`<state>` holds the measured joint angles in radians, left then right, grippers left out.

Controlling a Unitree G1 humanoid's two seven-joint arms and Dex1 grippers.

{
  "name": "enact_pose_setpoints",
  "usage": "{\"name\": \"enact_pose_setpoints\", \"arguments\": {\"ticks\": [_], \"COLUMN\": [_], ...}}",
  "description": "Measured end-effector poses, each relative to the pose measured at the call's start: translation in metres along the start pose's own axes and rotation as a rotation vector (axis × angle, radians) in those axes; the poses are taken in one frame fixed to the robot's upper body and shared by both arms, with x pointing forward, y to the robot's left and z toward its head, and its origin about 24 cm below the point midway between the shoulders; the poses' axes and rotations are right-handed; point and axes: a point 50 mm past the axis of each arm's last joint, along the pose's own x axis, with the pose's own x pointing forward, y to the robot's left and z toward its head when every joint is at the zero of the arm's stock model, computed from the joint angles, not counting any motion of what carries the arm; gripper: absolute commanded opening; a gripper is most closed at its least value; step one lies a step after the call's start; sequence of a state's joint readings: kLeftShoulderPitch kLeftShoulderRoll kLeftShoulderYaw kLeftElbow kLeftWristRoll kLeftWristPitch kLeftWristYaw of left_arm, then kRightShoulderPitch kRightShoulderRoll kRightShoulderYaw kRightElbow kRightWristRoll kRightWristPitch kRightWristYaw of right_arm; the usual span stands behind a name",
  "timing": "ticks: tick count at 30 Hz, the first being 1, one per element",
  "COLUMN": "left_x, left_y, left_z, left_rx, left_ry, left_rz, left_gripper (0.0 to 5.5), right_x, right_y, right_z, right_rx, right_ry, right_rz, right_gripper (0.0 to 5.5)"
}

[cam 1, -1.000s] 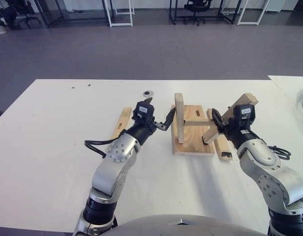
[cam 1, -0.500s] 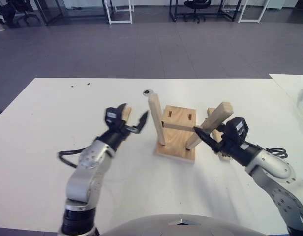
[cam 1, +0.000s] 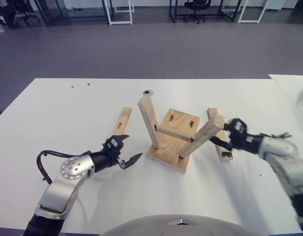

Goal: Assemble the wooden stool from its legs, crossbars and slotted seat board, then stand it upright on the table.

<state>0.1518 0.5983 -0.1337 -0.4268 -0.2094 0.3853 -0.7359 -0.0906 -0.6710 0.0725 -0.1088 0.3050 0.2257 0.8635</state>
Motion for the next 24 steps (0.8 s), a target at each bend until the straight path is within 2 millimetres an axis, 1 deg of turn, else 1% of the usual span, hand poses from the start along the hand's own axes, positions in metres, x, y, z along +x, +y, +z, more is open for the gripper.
{"name": "enact_pose_setpoints", "arguments": {"ticks": [1, 3, 4, 6, 7, 8, 9, 10, 11, 12, 13, 14, 15, 16, 18, 19, 20, 22, 23, 24], "left_x": [0.001, -0.004, -0.009, -0.017, -0.018, -0.018, -0.018, -0.018, -0.017, -0.017, -0.015, -0.013, -0.011, -0.009, 0.000, 0.007, 0.013, 0.031, 0.045, 0.055], "left_y": [-0.002, -0.006, -0.007, -0.005, -0.004, -0.003, -0.003, -0.004, -0.005, -0.004, -0.003, -0.002, 0.000, 0.001, 0.002, 0.004, 0.011, 0.039, 0.060, 0.076], "left_z": [-0.001, -0.002, -0.003, -0.008, -0.009, -0.012, -0.013, -0.014, -0.015, -0.016, -0.015, -0.014, -0.013, -0.013, -0.011, -0.010, -0.011, -0.012, -0.010, -0.007], "left_rx": [0.014, 0.055, 0.084, 0.119, 0.137, 0.150, 0.167, 0.175, 0.177, 0.185, 0.205, 0.219, 0.232, 0.236, 0.237, 0.225, 0.212, 0.157, 0.157, 0.159], "left_ry": [0.016, 0.074, 0.114, 0.191, 0.213, 0.233, 0.250, 0.259, 0.261, 0.267, 0.267, 0.264, 0.260, 0.257, 0.241, 0.222, 0.205, 0.169, 0.159, 0.152], "left_rz": [-0.016, -0.074, -0.088, -0.103, -0.098, -0.098, -0.099, -0.101, -0.105, -0.108, -0.109, -0.111, -0.111, -0.114, -0.127, -0.126, -0.103, 0.023, 0.093, 0.140], "left_gripper": [4.69, 4.69, 4.69, 4.69, 4.69, 4.69, 4.69, 4.69, 4.69, 4.69, 4.69, 4.69, 4.69, 4.69, 4.69, 4.69, 4.69, 4.69, 4.69, 4.69], "right_x": [0.006, 0.015, 0.019, 0.026, 0.026, 0.028, 0.031, 0.032, 0.028, 0.025, 0.019, 0.013, 0.008, 0.006, 0.008, 0.009, 0.001, -0.014, -0.017, -0.017], "right_y": [0.007, 0.031, 0.047, 0.074, 0.076, 0.072, 0.061, 0.041, 0.014, -0.001, -0.020, -0.032, -0.037, -0.036, -0.031, -0.025, -0.023, -0.018, -0.010, -0.001], "right_z": [-0.001, 0.003, 0.009, 0.022, 0.025, 0.026, 0.022, 0.016, 0.008, 0.003, -0.010, -0.023, -0.036, -0.046, -0.046, -0.045, -0.047, -0.047, -0.044, -0.041], "right_rx": [0.007, 0.025, 0.037, 0.057, 0.055, 0.037, 0.007, -0.028, -0.086, -0.123, -0.147, -0.161, -0.168, -0.161, -0.147, -0.126, -0.109, -0.091, -0.082, -0.065], "right_ry": [-0.009, -0.031, -0.062, -0.127, -0.135, -0.131, -0.099, -0.050, 0.029, 0.077, 0.174, 0.259, 0.331, 0.369, 0.347, 0.326, 0.332, 0.341, 0.339, 0.324], "right_rz": [0.053, 0.190, 0.269, 0.373, 0.366, 0.308, 0.219, 0.098, -0.045, -0.105, -0.178, -0.210, -0.214, -0.185, -0.098, -0.037, -0.020, 0.016, 0.066, 0.128], "right_gripper": [2.83, 2.83, 2.83, 2.83, 2.83, 2.83, 2.83, 2.83, 2.83, 2.83, 2.83, 2.83, 2.83, 2.83, 2.83, 2.83, 2.83, 2.83, 2.83, 2.83]}}
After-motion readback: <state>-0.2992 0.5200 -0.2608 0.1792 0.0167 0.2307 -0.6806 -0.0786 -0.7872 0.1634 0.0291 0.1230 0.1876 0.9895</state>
